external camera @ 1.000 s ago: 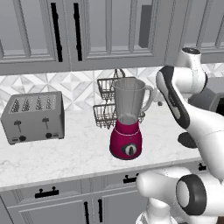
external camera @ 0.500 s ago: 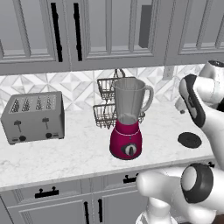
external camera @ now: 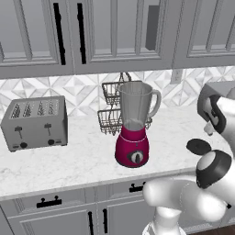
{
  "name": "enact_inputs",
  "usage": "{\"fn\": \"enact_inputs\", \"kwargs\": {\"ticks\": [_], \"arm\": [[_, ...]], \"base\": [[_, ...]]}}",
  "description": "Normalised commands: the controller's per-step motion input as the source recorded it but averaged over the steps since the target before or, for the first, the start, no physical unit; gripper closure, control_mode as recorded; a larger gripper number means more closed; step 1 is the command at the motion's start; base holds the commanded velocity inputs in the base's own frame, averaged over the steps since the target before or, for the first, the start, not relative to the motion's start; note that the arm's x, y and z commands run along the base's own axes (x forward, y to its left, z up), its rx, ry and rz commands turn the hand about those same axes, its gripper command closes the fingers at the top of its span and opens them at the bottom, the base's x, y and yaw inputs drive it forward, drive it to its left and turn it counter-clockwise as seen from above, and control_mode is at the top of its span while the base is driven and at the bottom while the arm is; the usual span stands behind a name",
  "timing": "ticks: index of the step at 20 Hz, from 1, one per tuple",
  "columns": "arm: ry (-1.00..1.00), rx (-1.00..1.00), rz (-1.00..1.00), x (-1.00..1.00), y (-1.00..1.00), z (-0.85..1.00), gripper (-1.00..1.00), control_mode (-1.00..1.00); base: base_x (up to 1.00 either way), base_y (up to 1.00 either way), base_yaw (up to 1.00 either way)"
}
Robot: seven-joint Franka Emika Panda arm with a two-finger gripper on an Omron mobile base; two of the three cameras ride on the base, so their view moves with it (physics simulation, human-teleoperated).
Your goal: Close the lid blender by securely placing the lid on top.
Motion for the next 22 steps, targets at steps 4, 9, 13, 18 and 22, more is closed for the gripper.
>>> {"fn": "enact_inputs", "kwargs": {"ticks": [4,9,13,18,22], "arm": [[0.07,-0.06,0.25,0.0,-0.36,-0.21,-1.0,-1.0],[0.03,-0.01,0.06,-0.01,0.03,0.0,-1.0,-1.0],[0.05,0.0,0.0,-0.09,0.26,-0.17,-1.0,-1.0],[0.12,0.0,0.0,-0.01,0.3,-0.32,-1.0,-1.0],[0.09,-0.02,0.0,0.0,0.26,-0.21,-1.0,-1.0]], "base": [[0.0,0.0,0.0],[0.0,0.0,0.0],[0.0,0.0,0.0],[0.0,0.0,0.0],[0.0,0.0,0.0]]}}
